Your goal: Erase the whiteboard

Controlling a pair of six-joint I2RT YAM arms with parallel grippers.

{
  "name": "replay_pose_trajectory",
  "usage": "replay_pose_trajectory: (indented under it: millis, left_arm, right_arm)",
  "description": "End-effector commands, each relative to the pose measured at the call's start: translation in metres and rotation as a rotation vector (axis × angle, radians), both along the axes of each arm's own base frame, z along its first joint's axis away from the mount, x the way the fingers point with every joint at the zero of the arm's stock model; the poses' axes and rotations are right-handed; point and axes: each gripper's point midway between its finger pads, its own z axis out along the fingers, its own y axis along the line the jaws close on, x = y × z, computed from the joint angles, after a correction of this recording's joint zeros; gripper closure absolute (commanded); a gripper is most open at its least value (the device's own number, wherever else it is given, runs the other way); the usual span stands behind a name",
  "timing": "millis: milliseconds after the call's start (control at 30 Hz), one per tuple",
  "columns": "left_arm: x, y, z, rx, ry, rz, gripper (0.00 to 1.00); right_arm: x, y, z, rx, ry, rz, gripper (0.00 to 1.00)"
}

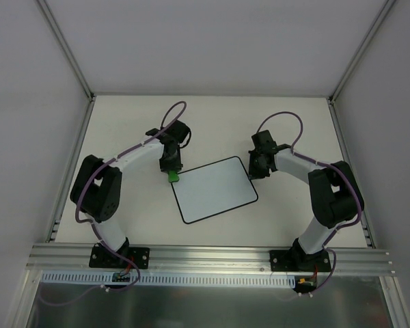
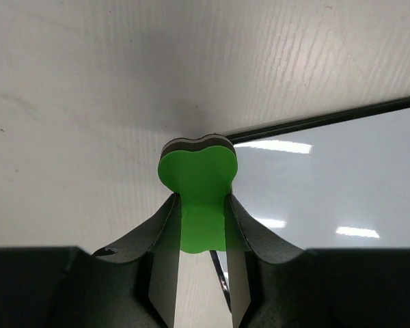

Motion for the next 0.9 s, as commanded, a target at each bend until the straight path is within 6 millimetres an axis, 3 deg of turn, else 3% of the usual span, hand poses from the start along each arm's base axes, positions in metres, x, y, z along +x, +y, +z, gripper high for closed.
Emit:
replay_pose_trajectory:
  millis: [0,233,433,600,733,800,833,867]
  left_arm:
    - [0.012,0.026,0.031,0.01,-0.069,0.029,1.0]
    - [0.027,0.094,0.016,0.074,-0.035,0.187,1.0]
    - [0.066,0.098,0.004,0.061,-0.034,0.194,1.0]
    - [0.07,0.089,-0.018,0.033,0.023,0.191,1.0]
    - [0.063,0.092,-0.032,0.046,0.055,0.208,0.85]
    - [0.06,0.094,-0.032,0.055,0.055,0.212,0.7]
    - [0.061,0.094,-0.026,0.052,0.04,0.213,0.6]
    - [0.06,0.094,-0.023,0.049,0.034,0.213,0.38]
  right_arm:
    - [-0.011,-0.021,-0.005,-0.091,0.017,-0.003,1.0]
    - [-0.009,-0.021,0.0,-0.093,0.0,-0.002,0.99]
    - [-0.007,-0.018,-0.003,-0.085,0.005,0.0,0.96]
    - [-0.007,-0.017,-0.004,-0.083,0.007,0.002,0.89]
    - [-0.007,-0.018,-0.002,-0.086,-0.002,0.0,0.83]
    - [-0.006,-0.018,0.0,-0.083,-0.011,-0.001,0.79]
    - [-0.005,-0.018,0.002,-0.082,-0.015,-0.001,0.77]
    - [-0.006,-0.019,0.003,-0.082,-0.017,-0.002,0.74]
